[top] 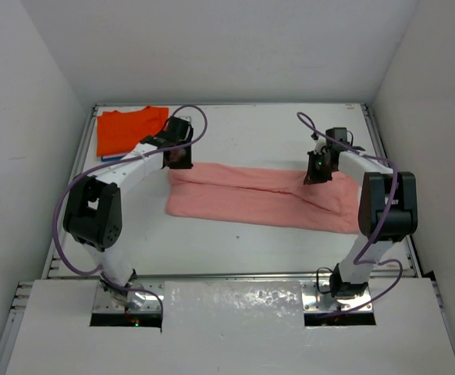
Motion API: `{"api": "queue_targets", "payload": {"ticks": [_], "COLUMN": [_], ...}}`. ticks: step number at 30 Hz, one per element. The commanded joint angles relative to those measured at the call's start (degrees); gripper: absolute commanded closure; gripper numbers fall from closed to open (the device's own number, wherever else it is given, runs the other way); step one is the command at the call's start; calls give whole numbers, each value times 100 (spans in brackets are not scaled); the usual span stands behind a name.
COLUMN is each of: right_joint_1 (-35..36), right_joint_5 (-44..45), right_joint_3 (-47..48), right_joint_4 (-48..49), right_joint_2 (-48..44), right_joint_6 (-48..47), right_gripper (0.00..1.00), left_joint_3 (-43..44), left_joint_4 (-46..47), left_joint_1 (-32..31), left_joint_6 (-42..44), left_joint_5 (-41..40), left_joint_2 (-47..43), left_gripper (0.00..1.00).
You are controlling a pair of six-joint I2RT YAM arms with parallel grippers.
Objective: Fold and stack the t-shirts
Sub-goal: Fold the other side of the tshirt into a rectangle
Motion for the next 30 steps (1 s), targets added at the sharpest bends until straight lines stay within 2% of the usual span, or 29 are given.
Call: {"api": "queue_targets", "payload": {"ticks": [1, 6, 10, 17, 23, 25, 26, 28, 30], "right_joint_1": [58, 75, 242, 592, 1033, 1059, 1060, 1060, 1060], "right_joint_5": [1, -25, -61, -192, 62, 325, 396, 492, 650], "right_joint_3": [72, -7, -481, -1396, -2010, -2213, -2388, -2512, -2513], "right_joint_4": [33, -353, -530, -311, -47, 41, 120, 226, 147], "right_joint_2": [-146, -489, -1025, -1632, -2106, -2508, -2659, -3123, -3345], "right_joint_6": [9, -35, 35, 246, 711, 905, 949, 1019, 1028], "right_gripper": [100, 100, 100, 100, 99, 92, 84, 82, 64], "left_joint_3": [291, 423, 432, 388, 388, 397, 397, 397, 414], "left_joint_4": [51, -2, 51, 139, 157, 139, 130, 113, 130], "left_joint_1": [-36, -36, -27, -36, -36, -36, -36, -36, -36], "left_joint_6": [42, 42, -19, -55, -28, 16, 24, 77, 112], "left_joint_5": [-60, -60, 36, 151, 203, 203, 186, 160, 107], "left_joint_2": [-65, -74, -56, -47, -47, -39, -47, -65, -48], "left_gripper": [79, 79, 79, 79, 79, 79, 79, 78, 78]}}
